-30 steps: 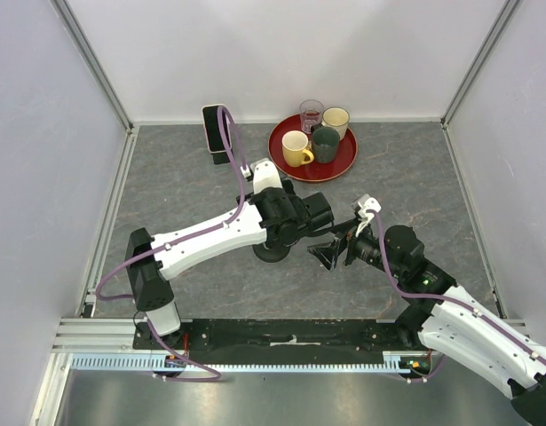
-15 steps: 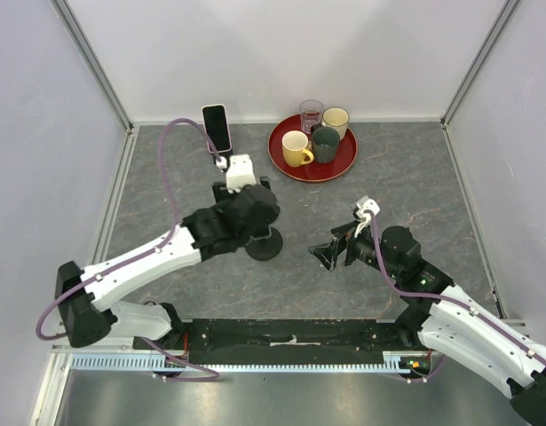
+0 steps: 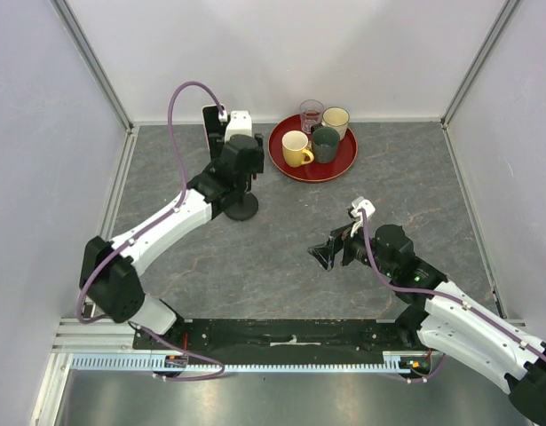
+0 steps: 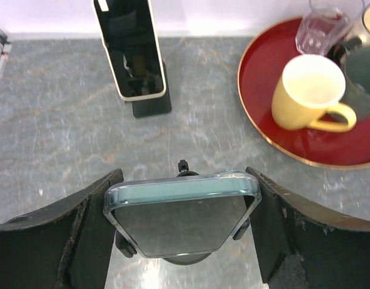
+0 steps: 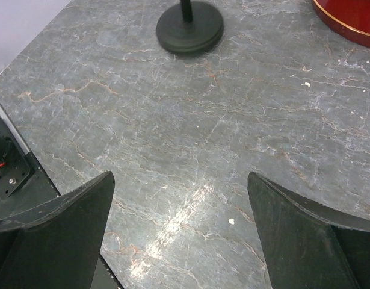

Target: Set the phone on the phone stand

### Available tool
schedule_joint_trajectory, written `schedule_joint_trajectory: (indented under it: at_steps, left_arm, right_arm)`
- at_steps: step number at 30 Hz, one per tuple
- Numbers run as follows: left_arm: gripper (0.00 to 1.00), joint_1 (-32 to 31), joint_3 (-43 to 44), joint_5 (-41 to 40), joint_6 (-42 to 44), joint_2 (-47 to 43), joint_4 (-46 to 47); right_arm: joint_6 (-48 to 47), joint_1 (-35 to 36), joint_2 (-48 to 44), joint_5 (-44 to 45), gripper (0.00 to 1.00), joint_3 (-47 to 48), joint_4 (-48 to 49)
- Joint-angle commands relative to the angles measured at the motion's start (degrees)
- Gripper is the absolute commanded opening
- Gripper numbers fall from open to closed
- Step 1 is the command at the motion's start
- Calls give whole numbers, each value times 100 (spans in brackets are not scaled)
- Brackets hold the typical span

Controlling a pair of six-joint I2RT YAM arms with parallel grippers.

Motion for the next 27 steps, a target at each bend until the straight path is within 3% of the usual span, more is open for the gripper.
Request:
schedule_joint_trajectory:
  at_steps: [1,14,21,27]
  left_arm:
    - [2,346,1041,89,751,291,1749]
    - [2,998,2835,599,673,2189,2383]
    - [2,1139,3818,-6,488,3094,2374]
    - [2,1235,4286,-16,541,3657,2506]
  right_arm:
    - [91,-28,47,60,98,-98,349]
    - [214,-46,-85,165,98,-133,313]
    - [197,-46,117,306,98,-72,322]
    - [214,-55,205,341,98,-107,357]
